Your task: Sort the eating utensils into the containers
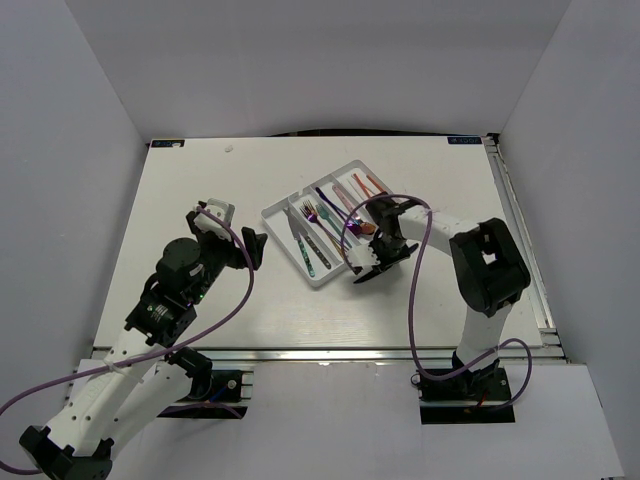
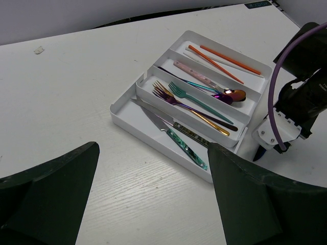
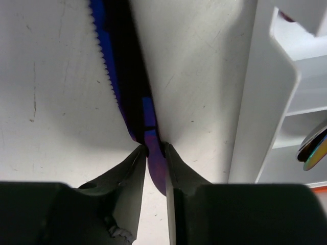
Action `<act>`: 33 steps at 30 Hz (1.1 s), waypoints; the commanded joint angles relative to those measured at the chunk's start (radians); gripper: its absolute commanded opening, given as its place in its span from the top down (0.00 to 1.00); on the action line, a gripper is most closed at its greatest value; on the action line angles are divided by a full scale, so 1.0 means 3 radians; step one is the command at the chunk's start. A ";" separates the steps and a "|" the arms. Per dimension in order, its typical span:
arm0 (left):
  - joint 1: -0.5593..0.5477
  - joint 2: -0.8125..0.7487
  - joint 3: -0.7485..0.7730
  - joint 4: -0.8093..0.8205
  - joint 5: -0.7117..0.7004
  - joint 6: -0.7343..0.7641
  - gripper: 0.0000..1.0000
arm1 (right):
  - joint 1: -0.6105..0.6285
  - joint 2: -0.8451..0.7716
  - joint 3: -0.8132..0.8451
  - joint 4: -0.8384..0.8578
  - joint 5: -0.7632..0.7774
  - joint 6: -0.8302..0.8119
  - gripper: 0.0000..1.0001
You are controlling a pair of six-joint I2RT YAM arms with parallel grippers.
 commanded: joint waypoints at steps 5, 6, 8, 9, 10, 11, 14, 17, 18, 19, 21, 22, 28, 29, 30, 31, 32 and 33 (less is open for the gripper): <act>0.0006 -0.0085 -0.0030 0.0068 -0.0024 0.0023 0.02 | 0.0081 0.0247 -0.0407 -0.0025 -0.0177 0.0437 0.80; 0.0006 -0.0085 -0.0025 0.0068 -0.0024 0.0018 0.02 | 0.0086 0.0227 -0.0418 -0.0030 -0.0202 0.0457 0.80; 0.0006 -0.0085 -0.0025 0.0068 -0.0019 0.0023 0.02 | 0.0097 0.0140 -0.0454 -0.0025 -0.0238 0.0529 0.82; 0.0006 -0.0085 -0.0025 0.0068 -0.0013 0.0018 0.02 | 0.0102 0.0084 -0.0469 -0.0030 -0.0274 0.0560 0.84; 0.0012 -0.0090 -0.0025 0.0068 -0.0013 0.0023 0.02 | 0.0107 0.0058 -0.0469 -0.0035 -0.0304 0.0600 0.85; 0.0007 -0.0085 -0.0025 0.0068 -0.0013 0.0023 0.02 | 0.0112 0.0017 -0.0474 -0.0046 -0.0330 0.0621 0.86; 0.0007 -0.0085 -0.0020 0.0068 -0.0013 0.0023 0.02 | 0.0117 -0.0116 -0.0464 -0.0102 -0.0458 0.0687 0.90; 0.0007 -0.0090 -0.0025 0.0073 -0.0019 0.0018 0.02 | 0.0127 -0.0228 -0.0367 -0.0250 -0.0626 0.0769 0.93; 0.0012 -0.0085 -0.0025 0.0068 -0.0019 0.0018 0.02 | 0.0138 -0.0254 -0.0331 -0.0301 -0.0738 0.0790 0.94; 0.0007 -0.0085 -0.0025 0.0068 -0.0024 0.0023 0.02 | 0.0148 -0.0305 -0.0245 -0.0387 -0.0800 0.0820 0.95; 0.0007 -0.0085 -0.0025 0.0068 -0.0024 0.0023 0.02 | 0.0163 -0.0341 -0.0122 -0.0526 -0.0984 0.0907 0.96; 0.0012 -0.0090 -0.0025 0.0068 -0.0024 0.0023 0.02 | 0.0199 -0.0371 -0.0066 -0.0643 -0.1046 0.0933 0.96; 0.0006 -0.0090 -0.0030 0.0073 -0.0049 0.0023 0.02 | 0.0428 -0.0387 0.0308 -0.0889 -0.1465 0.1178 0.97; 0.0006 -0.0090 -0.0030 0.0073 -0.0054 0.0018 0.02 | 0.0470 -0.0367 0.0414 -0.0910 -0.1526 0.1229 0.98; 0.0006 -0.0095 -0.0035 0.0073 -0.0059 0.0023 0.02 | 0.0505 -0.0311 0.0481 -0.0910 -0.1552 0.1290 0.99; 0.0006 -0.0095 -0.0035 0.0078 -0.0059 0.0023 0.02 | 0.0562 -0.0275 0.0563 -0.0925 -0.1598 0.1443 1.00; 0.0006 -0.0101 -0.0035 0.0078 -0.0064 0.0023 0.02 | 0.0582 -0.0224 0.0756 -0.1011 -0.1720 0.1475 1.00; 0.0006 -0.0096 -0.0040 0.0078 -0.0075 0.0023 0.02 | 0.0603 -0.0127 0.0859 -0.1037 -0.1772 0.1536 1.00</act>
